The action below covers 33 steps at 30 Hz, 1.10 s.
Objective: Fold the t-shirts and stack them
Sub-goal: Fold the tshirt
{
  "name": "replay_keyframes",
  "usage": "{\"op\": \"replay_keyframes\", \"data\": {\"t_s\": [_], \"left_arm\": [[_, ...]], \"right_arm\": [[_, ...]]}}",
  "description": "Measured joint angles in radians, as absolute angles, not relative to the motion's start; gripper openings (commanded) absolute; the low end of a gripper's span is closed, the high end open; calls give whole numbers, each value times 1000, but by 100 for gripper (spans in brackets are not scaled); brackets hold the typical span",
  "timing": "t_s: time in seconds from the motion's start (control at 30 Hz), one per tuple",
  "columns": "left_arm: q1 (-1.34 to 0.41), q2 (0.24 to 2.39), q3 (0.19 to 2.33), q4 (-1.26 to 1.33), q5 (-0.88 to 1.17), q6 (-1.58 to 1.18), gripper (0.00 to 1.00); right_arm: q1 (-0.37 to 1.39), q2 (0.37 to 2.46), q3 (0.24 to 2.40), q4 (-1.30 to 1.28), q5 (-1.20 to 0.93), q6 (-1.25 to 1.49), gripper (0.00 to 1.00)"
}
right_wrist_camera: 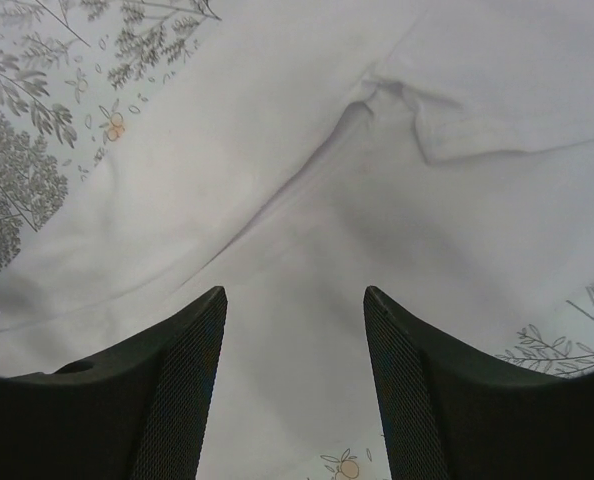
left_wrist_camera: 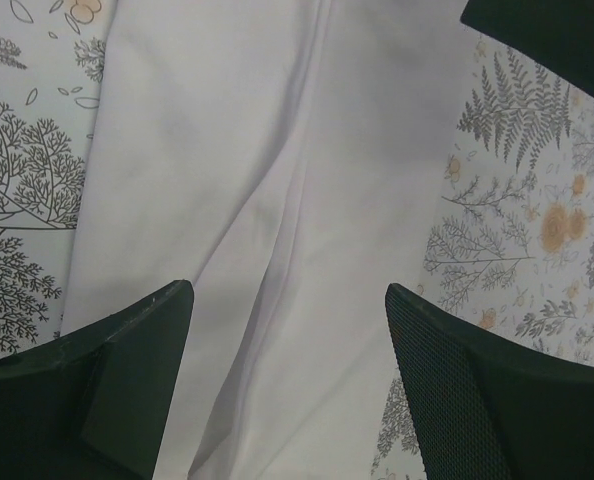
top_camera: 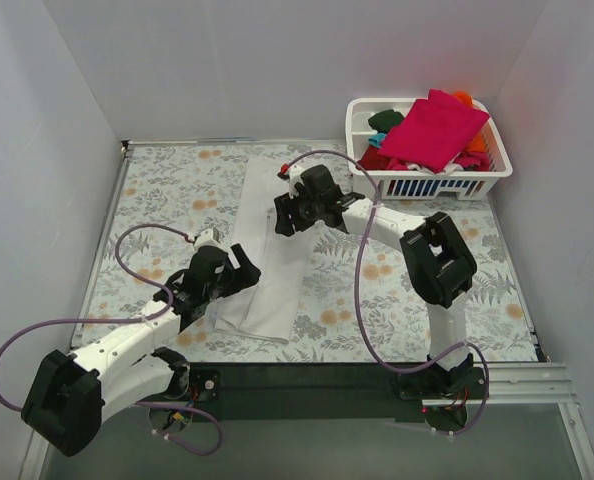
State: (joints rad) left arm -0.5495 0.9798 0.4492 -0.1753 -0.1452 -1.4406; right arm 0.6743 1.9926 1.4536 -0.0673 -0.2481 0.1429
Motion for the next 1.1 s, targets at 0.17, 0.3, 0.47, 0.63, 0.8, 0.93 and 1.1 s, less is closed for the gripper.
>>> {"op": "replay_keyframes", "data": {"t_s": [0.17, 0.3, 0.47, 0.63, 0.8, 0.93, 1.1], "left_arm": [[-550, 990, 402, -153, -117, -1449, 72], [-550, 1033, 389, -111, -98, -1448, 72], [-550, 1110, 384, -58, -63, -1448, 72], [-549, 1137, 384, -18, -59, -1448, 72], [-550, 1173, 384, 30, -59, -1446, 73], [-550, 1204, 394, 63, -55, -1441, 73], [-550, 1176, 395, 40, -56, -1431, 73]], "right_arm": [[694, 2037, 1435, -72, -217, 154, 51], [697, 2061, 1435, -72, -194, 162, 51], [697, 2106, 1444, -70, -170, 165, 51], [696, 2151, 1507, -72, -150, 165, 51], [696, 2202, 1582, -81, -130, 165, 51], [696, 2232, 1632, -91, -118, 161, 51], [696, 2231, 1631, -95, -119, 153, 51]]}}
